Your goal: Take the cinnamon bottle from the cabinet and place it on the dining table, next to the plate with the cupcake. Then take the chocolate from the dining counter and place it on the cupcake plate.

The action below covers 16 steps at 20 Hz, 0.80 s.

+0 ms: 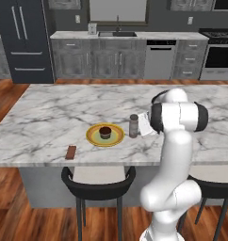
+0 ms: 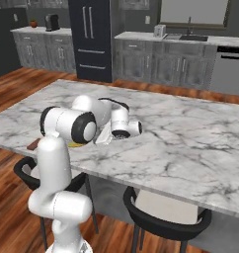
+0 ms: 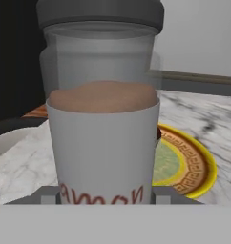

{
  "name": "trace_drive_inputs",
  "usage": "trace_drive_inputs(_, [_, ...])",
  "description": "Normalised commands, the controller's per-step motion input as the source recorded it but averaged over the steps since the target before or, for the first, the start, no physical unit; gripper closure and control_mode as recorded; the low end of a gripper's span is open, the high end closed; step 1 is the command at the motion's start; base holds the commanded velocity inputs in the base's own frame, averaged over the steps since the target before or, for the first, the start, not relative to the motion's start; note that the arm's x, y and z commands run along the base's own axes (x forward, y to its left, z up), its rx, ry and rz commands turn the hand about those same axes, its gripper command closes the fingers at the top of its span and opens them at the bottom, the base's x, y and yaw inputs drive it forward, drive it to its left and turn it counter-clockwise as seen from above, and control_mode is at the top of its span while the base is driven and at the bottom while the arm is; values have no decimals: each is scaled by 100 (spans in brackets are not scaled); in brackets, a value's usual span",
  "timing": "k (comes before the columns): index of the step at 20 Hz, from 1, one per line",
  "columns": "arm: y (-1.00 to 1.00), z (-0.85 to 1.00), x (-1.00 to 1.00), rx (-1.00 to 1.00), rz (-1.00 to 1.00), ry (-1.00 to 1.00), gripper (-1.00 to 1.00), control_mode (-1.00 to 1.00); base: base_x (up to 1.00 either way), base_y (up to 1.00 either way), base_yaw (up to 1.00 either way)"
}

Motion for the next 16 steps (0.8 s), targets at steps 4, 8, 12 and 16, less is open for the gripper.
trace_drive_inputs(4, [0,-24,33,0,0,0,100,-100,0,0,0])
trace_drive_inputs(8, [4,-23,31,0,0,-6,100,-100,0,0,0])
trace_drive_inputs(12, [3,-20,32,0,0,-5,100,-100,0,0,0])
trace_drive_inputs(16, [1,-24,30,0,0,-3,100,-100,0,0,0])
